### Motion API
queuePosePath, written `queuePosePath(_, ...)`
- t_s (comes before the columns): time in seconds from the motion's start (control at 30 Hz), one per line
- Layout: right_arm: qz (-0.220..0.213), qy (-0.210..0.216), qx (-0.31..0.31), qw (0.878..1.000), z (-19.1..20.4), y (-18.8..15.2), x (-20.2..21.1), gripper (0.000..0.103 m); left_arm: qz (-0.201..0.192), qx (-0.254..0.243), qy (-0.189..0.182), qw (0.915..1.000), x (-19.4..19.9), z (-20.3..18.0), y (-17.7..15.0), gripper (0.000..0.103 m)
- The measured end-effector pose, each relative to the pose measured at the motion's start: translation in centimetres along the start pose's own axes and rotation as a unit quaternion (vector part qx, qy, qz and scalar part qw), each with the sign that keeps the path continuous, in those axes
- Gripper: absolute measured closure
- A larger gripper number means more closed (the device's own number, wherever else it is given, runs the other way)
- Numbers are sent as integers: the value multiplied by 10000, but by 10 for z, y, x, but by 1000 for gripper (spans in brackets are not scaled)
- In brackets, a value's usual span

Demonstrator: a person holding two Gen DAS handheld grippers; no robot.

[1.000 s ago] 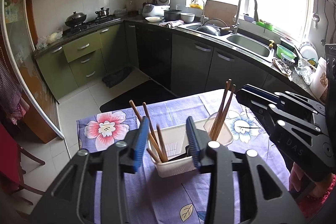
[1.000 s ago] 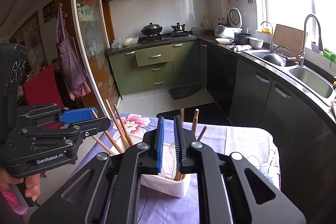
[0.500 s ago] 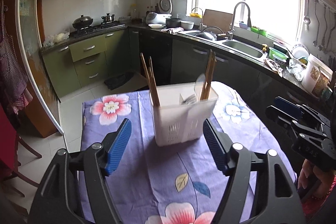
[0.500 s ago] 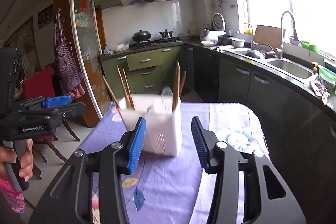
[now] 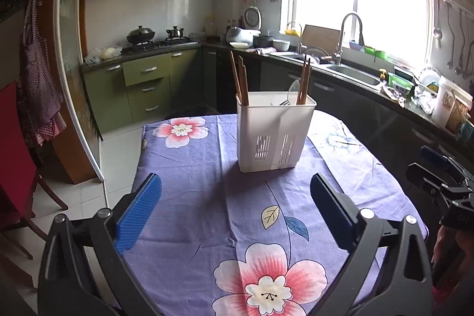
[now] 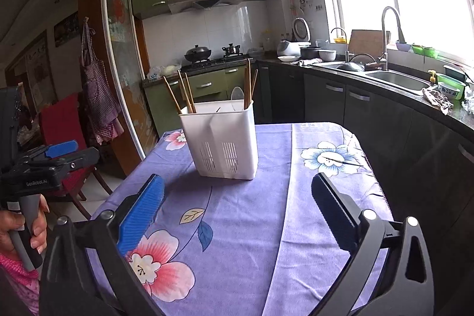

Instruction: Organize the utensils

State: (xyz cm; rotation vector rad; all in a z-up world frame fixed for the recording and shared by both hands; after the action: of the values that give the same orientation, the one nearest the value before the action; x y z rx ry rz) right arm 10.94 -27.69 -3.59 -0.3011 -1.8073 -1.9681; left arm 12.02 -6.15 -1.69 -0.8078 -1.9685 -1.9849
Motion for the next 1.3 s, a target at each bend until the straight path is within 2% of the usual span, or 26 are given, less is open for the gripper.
queuePosePath(0.13, -133, -189, 62, 9997, 1, 5, 23, 5, -141, -21, 59, 9999, 21, 0, 0, 7)
queuePosePath(0.47, -373, -432, 262, 9980, 6, 11, 64, 5, -18, 3, -58, 10000, 31, -10, -14, 7)
queuePosePath(1.3, -308, -344, 341, 9983, 17, 11, 67, 5, -59, 44, 14, 10000, 42, -8, -18, 7)
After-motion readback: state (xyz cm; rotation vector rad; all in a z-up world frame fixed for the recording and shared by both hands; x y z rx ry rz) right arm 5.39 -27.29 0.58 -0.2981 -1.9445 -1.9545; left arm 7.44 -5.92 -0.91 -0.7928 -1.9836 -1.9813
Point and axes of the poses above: each gripper's, at about its wrist camera, not at the fingertips, and x roughly against the way its jaws point, z to its left, y to its top, the point moved 8 cm from there along -x, roughly the way its jaws point, and after that the axes turned 7 degrees about -y, right-handed, at the moved point
